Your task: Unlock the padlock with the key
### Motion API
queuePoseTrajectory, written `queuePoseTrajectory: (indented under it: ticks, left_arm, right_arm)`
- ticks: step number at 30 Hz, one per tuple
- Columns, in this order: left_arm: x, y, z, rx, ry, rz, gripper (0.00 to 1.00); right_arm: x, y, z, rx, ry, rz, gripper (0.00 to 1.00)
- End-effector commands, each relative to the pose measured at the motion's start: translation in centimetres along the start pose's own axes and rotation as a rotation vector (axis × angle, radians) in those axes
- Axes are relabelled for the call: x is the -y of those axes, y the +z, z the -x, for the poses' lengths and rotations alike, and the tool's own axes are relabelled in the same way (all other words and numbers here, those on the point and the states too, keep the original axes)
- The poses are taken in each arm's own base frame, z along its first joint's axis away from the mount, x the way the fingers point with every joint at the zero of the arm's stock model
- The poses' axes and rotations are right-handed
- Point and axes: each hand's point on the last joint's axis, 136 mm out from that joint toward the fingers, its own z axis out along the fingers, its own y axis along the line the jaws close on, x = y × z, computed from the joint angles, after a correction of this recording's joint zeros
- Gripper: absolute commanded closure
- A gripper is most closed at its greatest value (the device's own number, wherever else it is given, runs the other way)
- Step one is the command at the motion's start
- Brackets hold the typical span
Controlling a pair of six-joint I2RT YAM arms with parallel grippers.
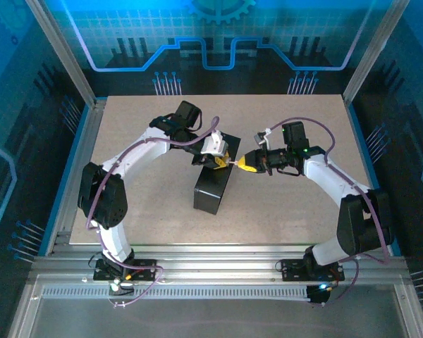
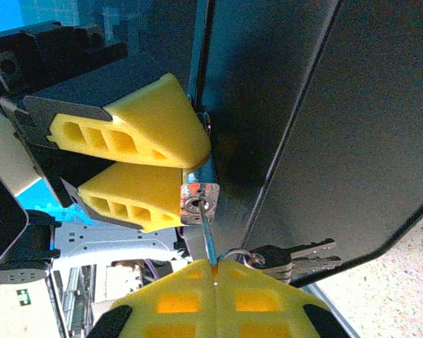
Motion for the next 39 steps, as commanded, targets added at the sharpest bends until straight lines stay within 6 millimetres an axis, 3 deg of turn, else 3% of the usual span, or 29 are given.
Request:
queuePoseTrajectory:
  ticks: [1, 30, 39]
  left_arm:
    - [-0.6, -1.4, 3.0, 0.095, 0.077, 0.014, 0.92]
    - [-1.5, -1.3, 3.7, 0.145, 0.059, 0.049, 0.93]
    - [-0.9, -0.8, 2.8, 0.142, 0.072, 0.046, 0.93]
  right_arm:
    - [0.1, -0.1, 0.4, 0.005, 0.005, 0.008, 1.00]
    - [-0.8, 1.5, 0.3, -0.014, -0.013, 0.043, 1.00]
    - [-0.6, 1.5, 0.8, 0.016, 0.002, 0.096, 1.00]
